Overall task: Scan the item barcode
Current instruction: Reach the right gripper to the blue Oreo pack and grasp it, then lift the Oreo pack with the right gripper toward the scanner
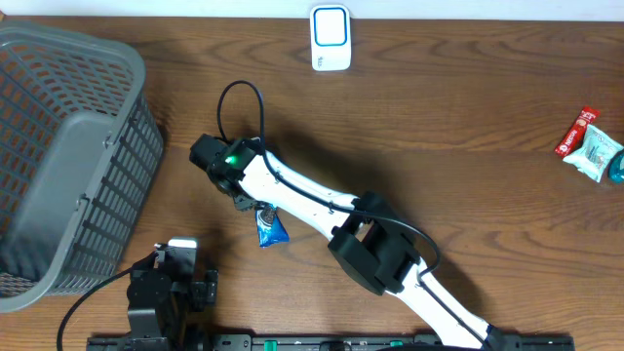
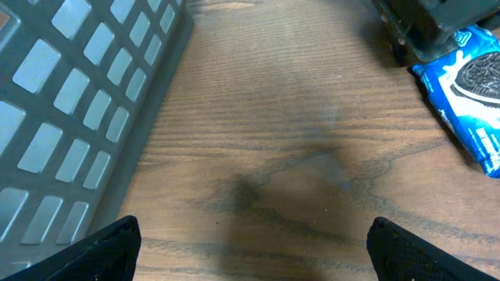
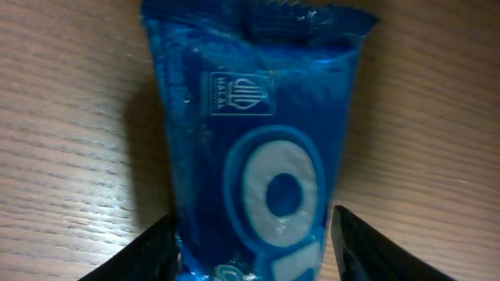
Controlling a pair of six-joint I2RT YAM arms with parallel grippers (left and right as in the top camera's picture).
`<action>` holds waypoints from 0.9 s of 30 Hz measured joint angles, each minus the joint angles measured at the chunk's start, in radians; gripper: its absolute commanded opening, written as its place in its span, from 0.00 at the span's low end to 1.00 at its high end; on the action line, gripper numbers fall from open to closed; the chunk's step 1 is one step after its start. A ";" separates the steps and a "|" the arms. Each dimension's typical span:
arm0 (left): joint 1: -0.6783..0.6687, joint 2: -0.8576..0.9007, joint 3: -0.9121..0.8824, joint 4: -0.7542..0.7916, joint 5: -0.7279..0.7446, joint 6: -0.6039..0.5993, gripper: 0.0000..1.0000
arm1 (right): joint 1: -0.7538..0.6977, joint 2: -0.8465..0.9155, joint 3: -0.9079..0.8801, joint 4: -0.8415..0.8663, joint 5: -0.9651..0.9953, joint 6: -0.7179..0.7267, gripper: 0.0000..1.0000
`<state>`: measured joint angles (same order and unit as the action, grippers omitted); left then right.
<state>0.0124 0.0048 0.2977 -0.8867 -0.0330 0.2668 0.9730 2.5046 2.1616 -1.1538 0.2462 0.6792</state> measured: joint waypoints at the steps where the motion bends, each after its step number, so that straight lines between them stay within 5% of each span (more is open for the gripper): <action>1: 0.000 0.000 0.000 -0.001 0.000 0.000 0.93 | 0.001 -0.006 -0.014 0.016 0.007 0.002 0.58; 10: 0.000 0.000 0.000 0.000 0.000 0.000 0.93 | 0.019 -0.022 -0.069 -0.036 0.163 0.076 0.01; 18: 0.000 0.000 0.000 0.092 0.000 -0.001 0.93 | -0.001 0.010 -0.021 -0.282 0.192 0.113 0.01; 27: 0.000 0.000 0.000 0.463 0.167 -0.003 0.93 | -0.080 0.029 0.274 -0.463 -0.141 -0.181 0.01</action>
<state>0.0124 0.0048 0.2974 -0.4240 0.1341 0.2638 0.8925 2.5340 2.4355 -1.6165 0.1055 0.4984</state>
